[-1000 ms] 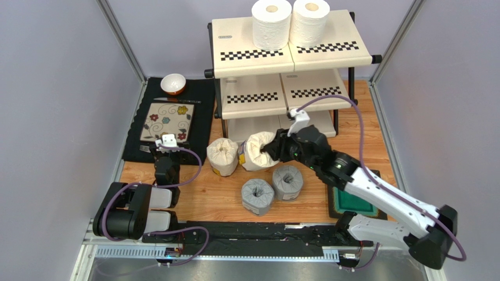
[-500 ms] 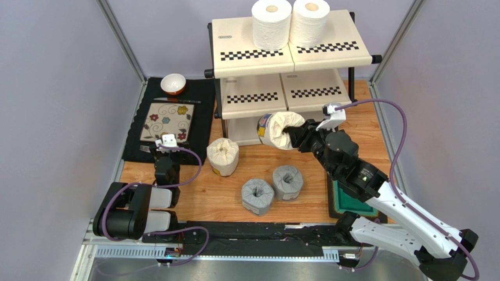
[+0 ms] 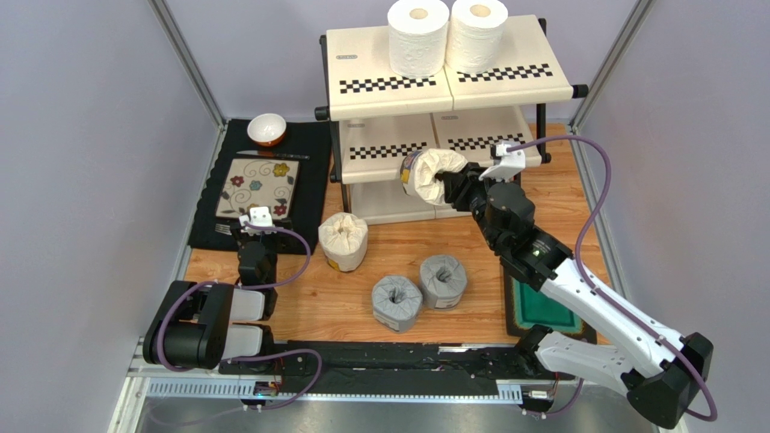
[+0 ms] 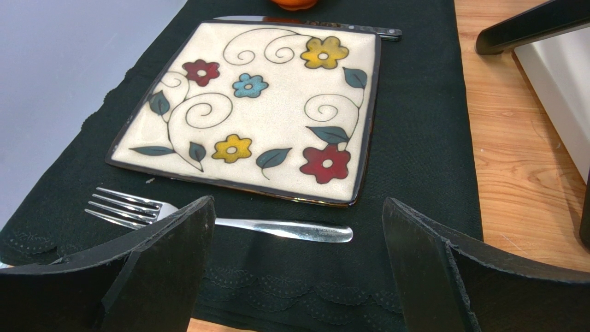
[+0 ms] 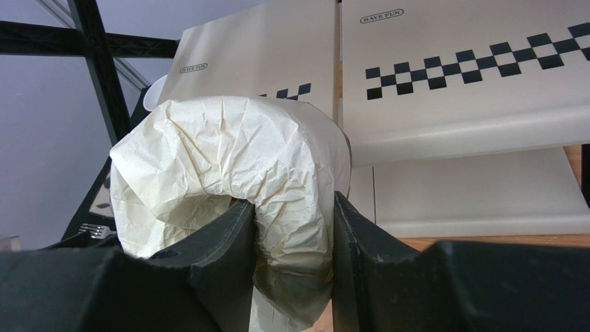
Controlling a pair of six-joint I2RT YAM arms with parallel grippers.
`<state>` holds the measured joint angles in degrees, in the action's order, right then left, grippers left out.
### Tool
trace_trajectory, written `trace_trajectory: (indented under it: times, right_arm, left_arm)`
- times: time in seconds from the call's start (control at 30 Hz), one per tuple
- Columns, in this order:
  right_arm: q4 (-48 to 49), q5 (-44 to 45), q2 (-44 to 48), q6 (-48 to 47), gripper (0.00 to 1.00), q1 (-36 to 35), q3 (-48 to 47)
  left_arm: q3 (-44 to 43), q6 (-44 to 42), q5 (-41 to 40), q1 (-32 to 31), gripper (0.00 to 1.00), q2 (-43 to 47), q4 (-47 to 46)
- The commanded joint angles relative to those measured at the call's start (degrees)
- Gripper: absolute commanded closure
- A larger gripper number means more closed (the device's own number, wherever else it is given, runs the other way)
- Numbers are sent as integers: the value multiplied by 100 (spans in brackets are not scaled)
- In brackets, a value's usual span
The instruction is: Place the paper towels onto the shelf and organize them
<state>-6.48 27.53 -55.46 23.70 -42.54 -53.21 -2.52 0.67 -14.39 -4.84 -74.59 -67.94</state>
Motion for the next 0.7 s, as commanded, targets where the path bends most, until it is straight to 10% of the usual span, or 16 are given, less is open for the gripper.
trace_trajectory:
  times: [0.0,0.67]
  right_arm:
    - [1052,-107,-166,-120,68,106,-514]
    - [1930,-186,-1036,-402,68,361,-1007]
  left_arm:
    - [1342,-40,59,36,1,-3,-175]
    - [1342,-40,51,36,1,-3,-175]
